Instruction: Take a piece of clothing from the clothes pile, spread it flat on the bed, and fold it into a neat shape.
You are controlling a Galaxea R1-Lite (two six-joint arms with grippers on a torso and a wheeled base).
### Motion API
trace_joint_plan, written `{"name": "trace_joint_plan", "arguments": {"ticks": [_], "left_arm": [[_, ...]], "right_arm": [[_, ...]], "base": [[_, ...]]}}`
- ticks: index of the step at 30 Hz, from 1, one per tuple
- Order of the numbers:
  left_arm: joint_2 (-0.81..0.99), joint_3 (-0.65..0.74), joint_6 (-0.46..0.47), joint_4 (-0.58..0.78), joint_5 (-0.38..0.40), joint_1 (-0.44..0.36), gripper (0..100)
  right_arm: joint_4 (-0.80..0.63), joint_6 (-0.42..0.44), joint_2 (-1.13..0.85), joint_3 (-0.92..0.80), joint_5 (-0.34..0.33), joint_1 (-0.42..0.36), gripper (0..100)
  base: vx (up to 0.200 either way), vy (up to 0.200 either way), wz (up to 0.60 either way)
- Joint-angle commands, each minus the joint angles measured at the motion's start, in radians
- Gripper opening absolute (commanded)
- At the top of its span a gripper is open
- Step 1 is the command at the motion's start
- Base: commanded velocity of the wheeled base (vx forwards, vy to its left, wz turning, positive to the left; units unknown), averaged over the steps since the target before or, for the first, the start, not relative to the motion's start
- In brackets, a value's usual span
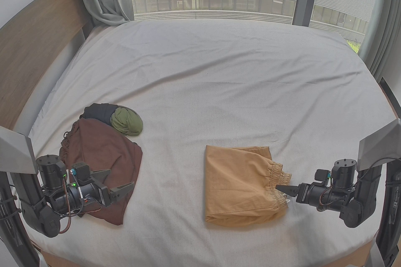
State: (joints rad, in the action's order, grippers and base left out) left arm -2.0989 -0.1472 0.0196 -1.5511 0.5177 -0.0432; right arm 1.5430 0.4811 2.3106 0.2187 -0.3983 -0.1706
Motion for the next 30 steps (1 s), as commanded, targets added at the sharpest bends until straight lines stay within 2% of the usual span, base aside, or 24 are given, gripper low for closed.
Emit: {"name": "trace_joint_plan", "arguments": {"ticks": [1, 12, 30], "left_arm": [[-0.021, 0.026, 0.095, -0.001, -0.002, 0.034, 100], [-0.024, 0.041, 0.108, -0.001, -0.002, 0.043, 100], [-0.046, 0.054, 0.109, -0.003, -0.002, 0.025, 100]], "right_arm": [[0.0, 0.002, 0.015, -0.002, -0.001, 0.0, 100], [0.0, 0.001, 0.089, -0.001, 0.026, -0.001, 100], [0.0, 0.025, 0.187, 0.06, 0.03, -0.082, 100]], "base": [[0.0, 0.0, 0.0], [0.0, 0.0, 0.0], [0.0, 0.0, 0.0]]}}
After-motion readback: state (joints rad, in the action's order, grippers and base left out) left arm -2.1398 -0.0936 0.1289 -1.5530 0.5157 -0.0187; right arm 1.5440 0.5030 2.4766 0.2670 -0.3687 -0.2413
